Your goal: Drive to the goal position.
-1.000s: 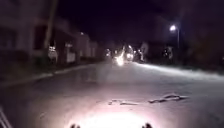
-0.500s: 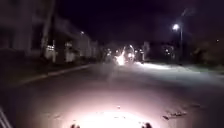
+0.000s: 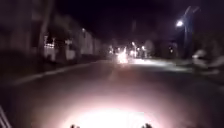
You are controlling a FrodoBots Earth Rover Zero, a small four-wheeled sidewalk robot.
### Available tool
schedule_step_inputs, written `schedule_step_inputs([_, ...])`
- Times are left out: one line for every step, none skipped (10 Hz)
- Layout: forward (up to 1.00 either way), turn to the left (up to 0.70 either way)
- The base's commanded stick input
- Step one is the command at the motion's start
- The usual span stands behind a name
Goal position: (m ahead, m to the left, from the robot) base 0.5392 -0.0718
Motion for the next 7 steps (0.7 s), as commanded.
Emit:
schedule_step_inputs([0.85,0.00])
schedule_step_inputs([0.85,0.00])
schedule_step_inputs([0.85,0.00])
schedule_step_inputs([0.85,0.00])
schedule_step_inputs([0.85,0.00])
schedule_step_inputs([0.85,0.00])
schedule_step_inputs([0.85,0.00])
